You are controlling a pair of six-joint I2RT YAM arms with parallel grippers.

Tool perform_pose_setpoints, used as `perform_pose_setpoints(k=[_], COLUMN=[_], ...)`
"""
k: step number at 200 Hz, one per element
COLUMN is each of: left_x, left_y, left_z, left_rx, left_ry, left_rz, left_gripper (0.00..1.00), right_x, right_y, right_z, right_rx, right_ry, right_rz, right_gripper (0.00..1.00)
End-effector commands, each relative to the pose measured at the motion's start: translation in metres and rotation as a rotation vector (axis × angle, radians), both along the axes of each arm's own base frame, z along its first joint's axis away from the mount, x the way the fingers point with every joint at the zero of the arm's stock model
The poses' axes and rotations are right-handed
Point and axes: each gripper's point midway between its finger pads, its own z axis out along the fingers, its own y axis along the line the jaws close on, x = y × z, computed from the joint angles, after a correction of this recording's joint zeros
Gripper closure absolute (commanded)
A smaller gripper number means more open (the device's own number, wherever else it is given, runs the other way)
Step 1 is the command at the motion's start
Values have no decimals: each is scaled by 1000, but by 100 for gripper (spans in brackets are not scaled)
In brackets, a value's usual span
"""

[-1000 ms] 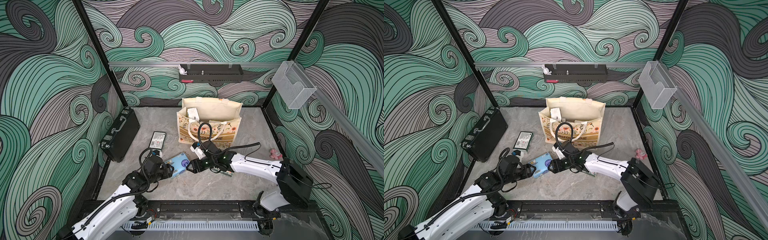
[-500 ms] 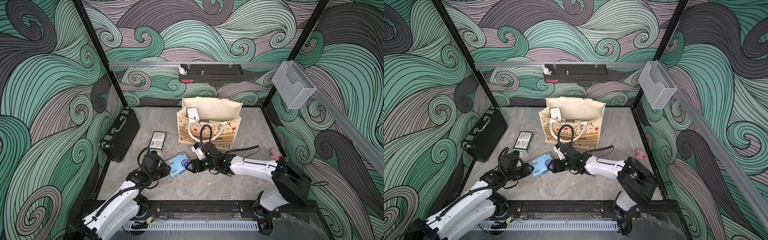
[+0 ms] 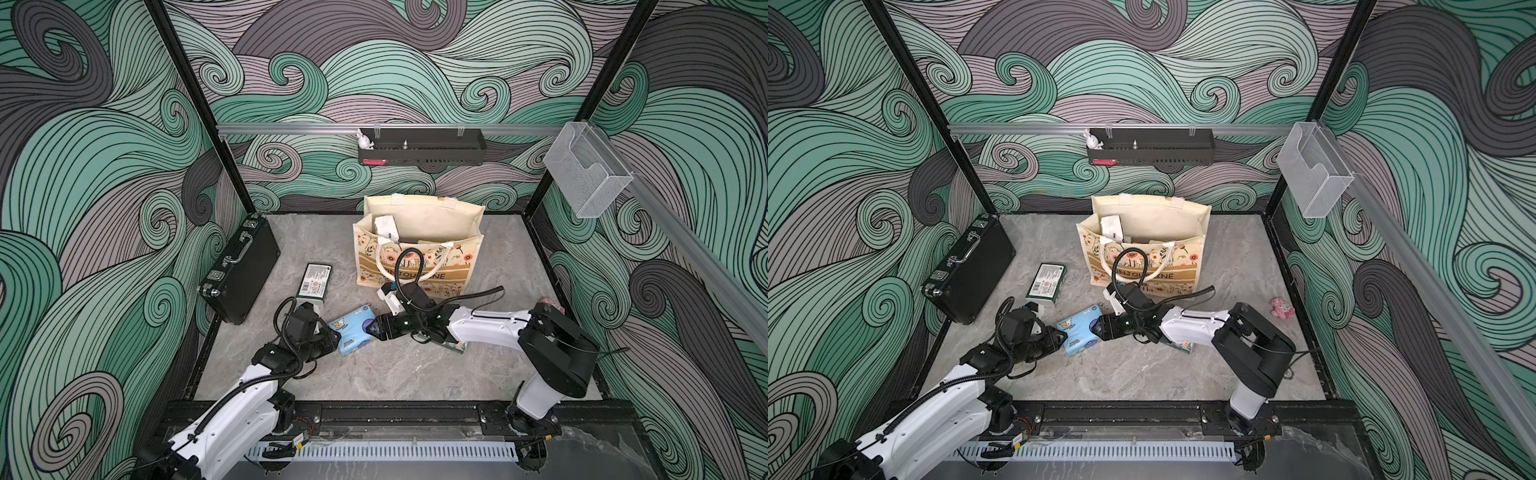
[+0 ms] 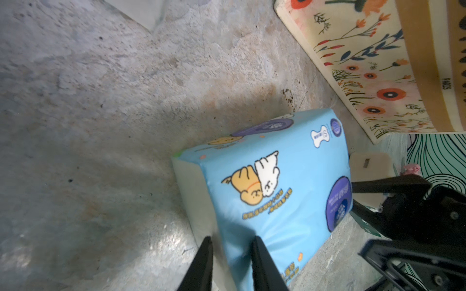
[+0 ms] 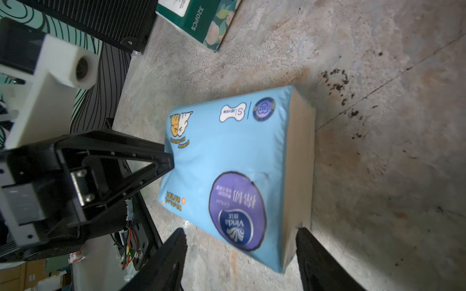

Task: Put tissues into the canvas bag
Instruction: Adjust the pack of facial tissues at the center of the board.

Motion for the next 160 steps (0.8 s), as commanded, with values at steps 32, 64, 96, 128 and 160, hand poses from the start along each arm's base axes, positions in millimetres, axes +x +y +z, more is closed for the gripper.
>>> perform_pose_setpoints(k=[32, 64, 96, 128, 160], left_x=[-5, -5, -3, -6, -7], left_y=[5, -5, -29, -43, -46], left_z=[-9, -9, -9, -16, -25], left_rx=[21, -14, -101, -109, -118], left_ry=[32, 28, 45, 144, 167], left_rz=[3, -42, -144, -228, -241], left_gripper=[73, 72, 70, 73, 82], right_x=[-17, -55, -83, -90, -84], right_y=[14, 2, -5, -25, -55], right_z=[10, 14, 14, 2, -16], right_rx=[72, 121, 192, 175, 86], right_ry=[26, 101, 187, 210, 194], right_rz=[55, 52, 28, -33, -155], right_gripper=[33, 33, 33, 32, 27])
